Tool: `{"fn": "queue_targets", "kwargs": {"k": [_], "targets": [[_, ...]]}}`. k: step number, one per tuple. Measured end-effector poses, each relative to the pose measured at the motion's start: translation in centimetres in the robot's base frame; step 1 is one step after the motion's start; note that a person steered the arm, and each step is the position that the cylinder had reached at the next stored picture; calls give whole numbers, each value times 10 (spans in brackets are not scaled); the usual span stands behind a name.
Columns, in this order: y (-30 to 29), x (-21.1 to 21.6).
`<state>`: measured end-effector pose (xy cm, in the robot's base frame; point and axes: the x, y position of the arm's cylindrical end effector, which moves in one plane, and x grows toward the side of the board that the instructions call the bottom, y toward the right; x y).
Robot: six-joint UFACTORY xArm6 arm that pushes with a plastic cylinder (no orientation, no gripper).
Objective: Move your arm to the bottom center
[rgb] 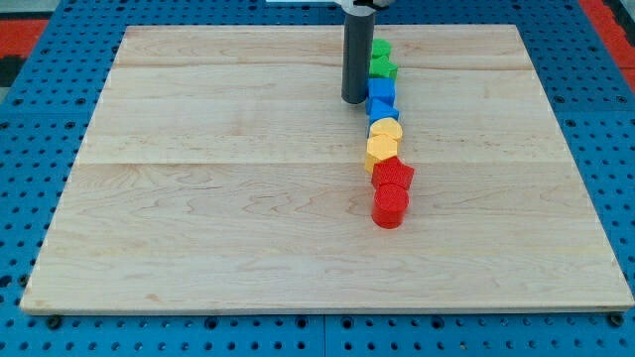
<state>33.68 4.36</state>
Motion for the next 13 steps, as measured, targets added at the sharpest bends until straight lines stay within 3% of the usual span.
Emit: {"fn": "queue_targets", "kwargs": {"k": [2, 3, 4, 5, 6, 7, 13], "targets": [[-2, -3], [-48, -10], [-89, 40], [-90, 157], [-86, 243], [-30, 281], [-14, 281]]}}
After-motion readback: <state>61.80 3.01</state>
